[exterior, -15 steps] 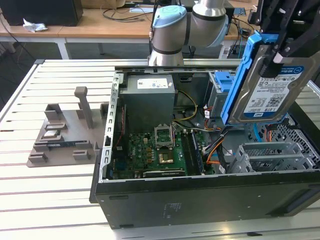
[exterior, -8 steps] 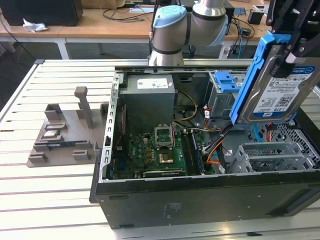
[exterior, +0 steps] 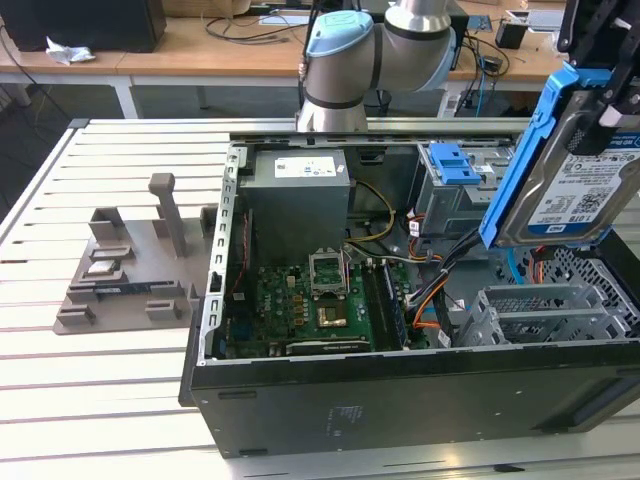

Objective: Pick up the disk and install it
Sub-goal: 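Pick up the disk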

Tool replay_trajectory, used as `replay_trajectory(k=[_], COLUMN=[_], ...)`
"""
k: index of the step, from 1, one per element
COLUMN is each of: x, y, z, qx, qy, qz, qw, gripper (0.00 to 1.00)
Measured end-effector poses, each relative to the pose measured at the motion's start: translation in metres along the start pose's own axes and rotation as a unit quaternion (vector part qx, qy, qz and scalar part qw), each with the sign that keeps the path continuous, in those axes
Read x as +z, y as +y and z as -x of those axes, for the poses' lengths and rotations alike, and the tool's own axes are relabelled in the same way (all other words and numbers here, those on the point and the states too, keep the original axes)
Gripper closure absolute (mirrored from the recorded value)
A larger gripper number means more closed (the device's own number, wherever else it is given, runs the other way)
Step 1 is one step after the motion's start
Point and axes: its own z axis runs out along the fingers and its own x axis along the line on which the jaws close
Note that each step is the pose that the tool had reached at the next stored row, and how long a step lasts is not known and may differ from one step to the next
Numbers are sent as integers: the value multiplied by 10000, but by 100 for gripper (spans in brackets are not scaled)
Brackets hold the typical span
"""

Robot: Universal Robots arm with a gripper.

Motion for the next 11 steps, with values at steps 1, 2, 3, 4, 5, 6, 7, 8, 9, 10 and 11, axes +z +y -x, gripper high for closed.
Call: replay_trajectory(k=[1, 2, 3, 4, 5, 6, 7, 8, 9, 10, 11], x=[-1, -2, -2, -3, -4, -5, -5, -6, -7, -7, -6], y=[-13, -28, -54, -78, -93, -116, -133, -169, -189, -205, -233], z=[0, -1, -1, -2, -2, -3, -3, -4, -4, -5, -5], qx=[0, 0, 0, 0, 0, 0, 0, 0, 0, 0, 0], qy=[0, 1, 0, 0, 0, 0, 0, 0, 1, 1, 0], qz=[0, 0, 0, 0, 0, 0, 0, 0, 0, 0, 0], qw=[10000, 10000, 10000, 10000, 10000, 10000, 10000, 10000, 10000, 10000, 10000], gripper=[63, 63, 63, 63, 63, 63, 63, 63, 63, 63, 63])
